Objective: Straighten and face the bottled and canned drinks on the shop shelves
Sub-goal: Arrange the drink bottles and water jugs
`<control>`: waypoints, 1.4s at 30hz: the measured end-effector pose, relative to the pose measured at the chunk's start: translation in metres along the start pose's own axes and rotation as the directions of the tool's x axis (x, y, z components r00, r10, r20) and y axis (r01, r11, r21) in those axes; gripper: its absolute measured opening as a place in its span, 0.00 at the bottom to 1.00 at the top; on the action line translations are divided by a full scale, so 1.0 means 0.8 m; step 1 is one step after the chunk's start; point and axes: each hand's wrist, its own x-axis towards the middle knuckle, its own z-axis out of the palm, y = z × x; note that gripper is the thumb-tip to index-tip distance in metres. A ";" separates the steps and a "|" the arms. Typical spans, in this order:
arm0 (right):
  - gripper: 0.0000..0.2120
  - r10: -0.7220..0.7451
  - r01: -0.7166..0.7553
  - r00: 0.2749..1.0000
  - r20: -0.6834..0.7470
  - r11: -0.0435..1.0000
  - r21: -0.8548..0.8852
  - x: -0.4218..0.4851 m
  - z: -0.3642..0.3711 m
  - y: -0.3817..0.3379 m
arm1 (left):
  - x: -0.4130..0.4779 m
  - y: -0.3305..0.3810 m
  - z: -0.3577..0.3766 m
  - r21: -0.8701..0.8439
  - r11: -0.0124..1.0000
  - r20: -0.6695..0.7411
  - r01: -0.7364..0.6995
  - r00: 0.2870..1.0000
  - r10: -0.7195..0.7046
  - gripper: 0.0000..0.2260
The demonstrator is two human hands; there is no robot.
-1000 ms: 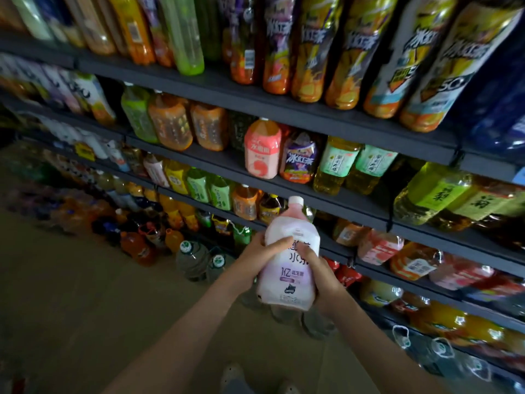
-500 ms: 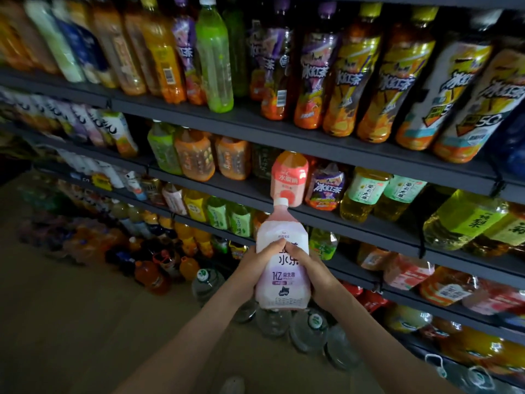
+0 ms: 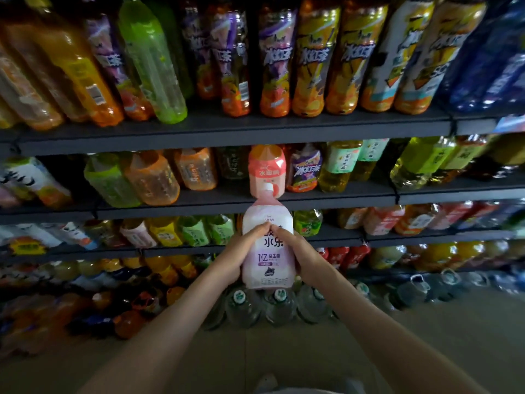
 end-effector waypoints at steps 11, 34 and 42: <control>0.23 0.014 0.008 0.977 -0.214 0.995 0.101 -0.036 -0.055 0.010 | 0.022 -0.018 0.059 0.071 0.997 0.239 0.031 0.970 -0.047 0.17; 0.17 -0.169 0.172 0.985 0.042 0.980 -0.098 -0.102 -0.281 -0.110 | 0.006 0.004 0.307 -0.040 0.990 0.073 -0.134 0.988 0.136 0.09; 0.17 -0.242 0.258 0.959 0.149 0.961 -0.100 -0.112 -0.310 -0.130 | -0.006 0.019 0.343 -0.003 0.984 0.049 -0.176 0.983 0.176 0.10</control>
